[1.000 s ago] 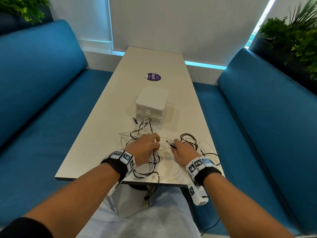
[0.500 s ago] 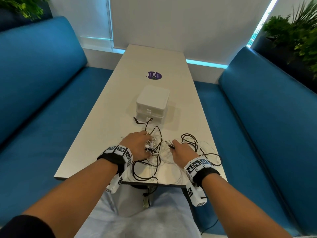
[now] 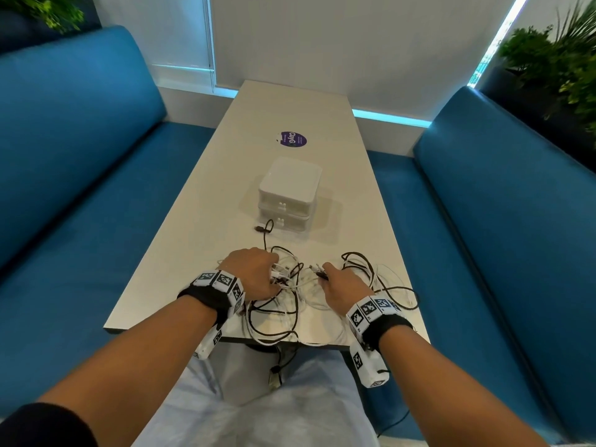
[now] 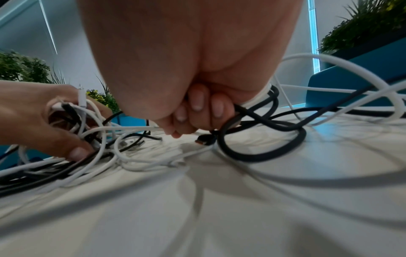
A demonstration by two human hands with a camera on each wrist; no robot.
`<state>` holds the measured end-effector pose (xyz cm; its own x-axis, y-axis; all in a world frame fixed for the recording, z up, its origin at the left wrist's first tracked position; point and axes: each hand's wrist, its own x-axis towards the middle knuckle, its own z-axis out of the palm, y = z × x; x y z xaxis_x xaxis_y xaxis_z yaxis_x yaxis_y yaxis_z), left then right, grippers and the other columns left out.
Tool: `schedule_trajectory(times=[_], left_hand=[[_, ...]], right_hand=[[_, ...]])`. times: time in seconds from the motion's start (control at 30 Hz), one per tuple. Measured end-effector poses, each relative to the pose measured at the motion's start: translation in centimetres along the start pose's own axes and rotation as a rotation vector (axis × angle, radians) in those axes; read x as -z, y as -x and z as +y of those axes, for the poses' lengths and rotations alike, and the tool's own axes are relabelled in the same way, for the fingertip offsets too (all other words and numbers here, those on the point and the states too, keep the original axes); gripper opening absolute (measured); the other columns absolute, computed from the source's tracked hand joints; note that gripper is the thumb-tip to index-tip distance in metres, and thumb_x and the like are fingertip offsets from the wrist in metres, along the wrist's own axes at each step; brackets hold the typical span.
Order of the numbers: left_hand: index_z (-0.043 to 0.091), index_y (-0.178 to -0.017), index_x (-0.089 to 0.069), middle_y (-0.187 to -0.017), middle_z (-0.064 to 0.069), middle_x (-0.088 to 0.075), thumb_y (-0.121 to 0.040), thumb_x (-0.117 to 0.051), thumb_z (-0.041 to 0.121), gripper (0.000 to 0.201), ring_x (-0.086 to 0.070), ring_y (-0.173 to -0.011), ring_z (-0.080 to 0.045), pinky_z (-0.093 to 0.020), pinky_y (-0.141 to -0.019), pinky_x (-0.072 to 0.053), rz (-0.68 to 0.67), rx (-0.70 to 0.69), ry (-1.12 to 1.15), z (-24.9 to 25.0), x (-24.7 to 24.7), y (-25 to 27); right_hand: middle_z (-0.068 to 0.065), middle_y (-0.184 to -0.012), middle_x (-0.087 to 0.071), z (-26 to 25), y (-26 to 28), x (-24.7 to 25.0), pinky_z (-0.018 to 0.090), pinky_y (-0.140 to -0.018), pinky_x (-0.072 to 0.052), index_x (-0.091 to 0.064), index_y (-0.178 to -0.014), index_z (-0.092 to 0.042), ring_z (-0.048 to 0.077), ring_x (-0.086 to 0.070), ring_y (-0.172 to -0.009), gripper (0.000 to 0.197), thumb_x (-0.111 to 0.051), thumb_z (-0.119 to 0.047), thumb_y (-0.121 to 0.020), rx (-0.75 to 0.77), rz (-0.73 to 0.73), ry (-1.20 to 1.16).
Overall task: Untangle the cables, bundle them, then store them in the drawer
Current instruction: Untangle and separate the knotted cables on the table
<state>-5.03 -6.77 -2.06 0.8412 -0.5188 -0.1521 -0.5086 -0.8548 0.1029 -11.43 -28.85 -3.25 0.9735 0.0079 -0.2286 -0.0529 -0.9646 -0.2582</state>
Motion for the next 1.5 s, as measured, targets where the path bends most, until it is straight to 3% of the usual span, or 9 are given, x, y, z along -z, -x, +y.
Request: schedule_trajectory(times=[0.33, 0.53, 0.7, 0.77, 0.83, 0.97, 1.13, 1.3, 1.5], left_hand=[[0.019, -0.091, -0.058, -0.097, -0.005, -0.066, -0.090, -0.050, 0.054, 0.035, -0.064, -0.084, -0.027, -0.031, -0.067, -0.043, 0.118, 0.293, -0.007, -0.5, 0.3, 0.5], [0.017, -0.108, -0.063, -0.113, -0.008, -0.066, -0.092, -0.052, 0.048, 0.037, -0.065, -0.098, -0.030, -0.037, -0.081, -0.050, 0.176, 0.427, 0.045, -1.2, -0.3, -0.1], [0.019, -0.136, -0.046, -0.140, -0.017, -0.036, -0.078, -0.054, 0.072, 0.078, -0.051, -0.116, -0.044, -0.054, -0.097, -0.035, 0.123, 0.486, -0.209, 0.2, 0.9, -0.6], [0.016, -0.146, -0.036, -0.155, -0.023, -0.020, -0.078, -0.053, 0.073, 0.090, -0.023, -0.139, -0.052, -0.062, -0.108, -0.020, 0.151, 0.423, -0.289, 0.8, 1.5, -0.7], [0.015, -0.148, -0.032, -0.161, -0.018, -0.013, -0.085, -0.055, 0.057, 0.080, -0.007, -0.149, -0.041, -0.060, -0.114, -0.013, 0.238, 0.202, -0.307, 1.5, 1.2, -0.8], [0.019, -0.133, -0.050, -0.137, -0.004, -0.052, -0.096, -0.049, 0.021, 0.037, -0.041, -0.134, -0.024, -0.044, -0.114, -0.020, 0.244, -0.180, -0.114, 3.0, -0.8, -1.0], [0.020, -0.108, -0.059, -0.105, 0.000, -0.061, -0.098, -0.048, 0.013, 0.017, -0.058, -0.103, -0.024, -0.041, -0.105, -0.029, 0.252, -0.161, -0.150, 1.1, -2.0, -1.1], [0.025, -0.118, -0.056, -0.113, 0.002, -0.056, -0.098, -0.046, 0.013, 0.025, -0.051, -0.112, -0.024, -0.044, -0.103, -0.028, 0.200, -0.065, -0.209, -1.4, -1.6, -0.6], [0.029, -0.116, -0.057, -0.108, 0.004, -0.060, -0.095, -0.048, 0.014, 0.028, -0.051, -0.109, -0.023, -0.046, -0.101, -0.028, 0.181, -0.044, -0.269, -0.2, -1.7, -0.8]], right_hand=[[0.010, -0.082, -0.053, -0.9, -1.0, -0.1, 0.034, -0.063, -0.042, -0.044, -0.117, -0.012, 0.031, -0.053, -0.074, 0.027, -0.037, -0.035, -0.105, -0.001, 0.032, -0.013], [0.003, -0.071, -0.042, -2.5, -1.8, 0.3, 0.034, -0.060, -0.042, -0.045, -0.117, -0.012, 0.029, -0.049, -0.068, 0.026, -0.039, -0.034, -0.105, 0.028, 0.067, -0.007], [0.008, -0.078, -0.051, -2.0, -2.0, 0.4, 0.034, -0.059, -0.041, -0.046, -0.114, -0.012, 0.029, -0.051, -0.068, 0.023, -0.041, -0.032, -0.104, 0.006, 0.072, -0.017], [0.009, -0.080, -0.054, -1.7, -1.9, 0.5, 0.034, -0.059, -0.040, -0.045, -0.114, -0.013, 0.030, -0.054, -0.070, 0.022, -0.041, -0.033, -0.104, 0.004, 0.074, -0.026], [0.009, -0.079, -0.055, -1.4, -1.8, 0.7, 0.035, -0.059, -0.041, -0.046, -0.114, -0.014, 0.033, -0.058, -0.074, 0.023, -0.041, -0.033, -0.103, 0.013, 0.088, -0.032], [0.007, -0.078, -0.052, -1.2, -1.4, 1.7, 0.037, -0.061, -0.046, -0.046, -0.116, -0.015, 0.033, -0.058, -0.074, 0.023, -0.041, -0.034, -0.104, 0.001, 0.119, -0.040], [0.008, -0.083, -0.055, 0.6, -0.6, 3.4, 0.036, -0.064, -0.050, -0.049, -0.118, -0.020, 0.033, -0.061, -0.079, 0.024, -0.040, -0.037, -0.103, -0.038, 0.129, 0.005], [0.008, -0.095, -0.059, 5.2, 0.8, 6.2, 0.033, -0.068, -0.042, -0.052, -0.121, -0.024, 0.030, -0.057, -0.082, 0.026, -0.039, -0.038, -0.103, -0.281, 0.166, 0.065], [0.013, -0.104, -0.063, 2.9, 0.9, 5.0, 0.036, -0.070, -0.046, -0.050, -0.116, -0.017, 0.031, -0.057, -0.082, 0.020, -0.041, -0.028, -0.102, -0.308, 0.197, -0.013]])
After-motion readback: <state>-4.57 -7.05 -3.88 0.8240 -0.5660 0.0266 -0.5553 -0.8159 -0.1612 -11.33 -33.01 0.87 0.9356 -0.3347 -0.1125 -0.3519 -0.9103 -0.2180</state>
